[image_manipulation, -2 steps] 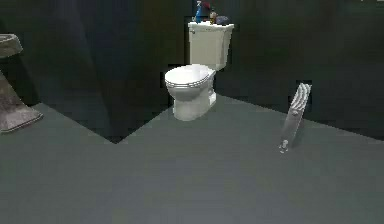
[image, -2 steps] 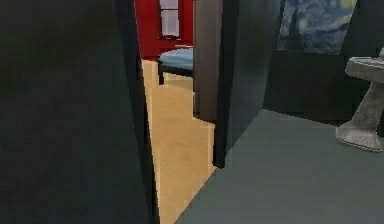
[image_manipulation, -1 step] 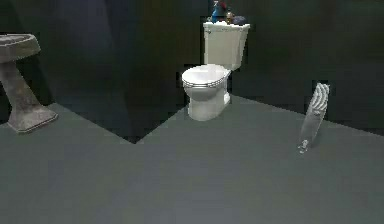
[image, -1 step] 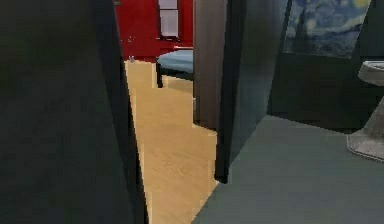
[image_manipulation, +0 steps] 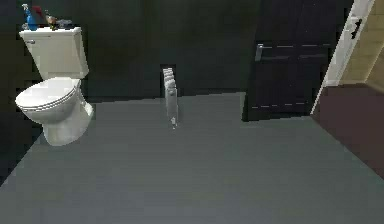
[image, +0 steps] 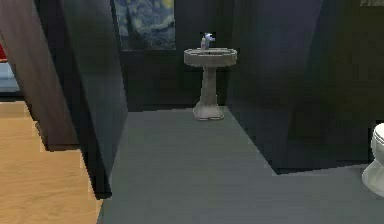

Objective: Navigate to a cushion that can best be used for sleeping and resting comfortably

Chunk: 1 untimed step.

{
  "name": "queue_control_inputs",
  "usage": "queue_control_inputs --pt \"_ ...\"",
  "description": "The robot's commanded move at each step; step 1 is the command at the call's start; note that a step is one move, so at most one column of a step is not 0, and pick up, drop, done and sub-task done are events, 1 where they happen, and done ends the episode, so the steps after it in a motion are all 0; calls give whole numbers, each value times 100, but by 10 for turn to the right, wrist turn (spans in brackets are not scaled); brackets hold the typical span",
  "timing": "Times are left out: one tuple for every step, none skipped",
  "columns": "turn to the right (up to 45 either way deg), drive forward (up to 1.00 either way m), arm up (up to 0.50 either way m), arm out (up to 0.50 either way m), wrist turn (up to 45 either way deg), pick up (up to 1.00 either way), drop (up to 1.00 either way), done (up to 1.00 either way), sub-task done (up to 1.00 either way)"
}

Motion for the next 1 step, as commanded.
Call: queue_control_inputs --pt "0 75 0 0 0 0 0 0 0"
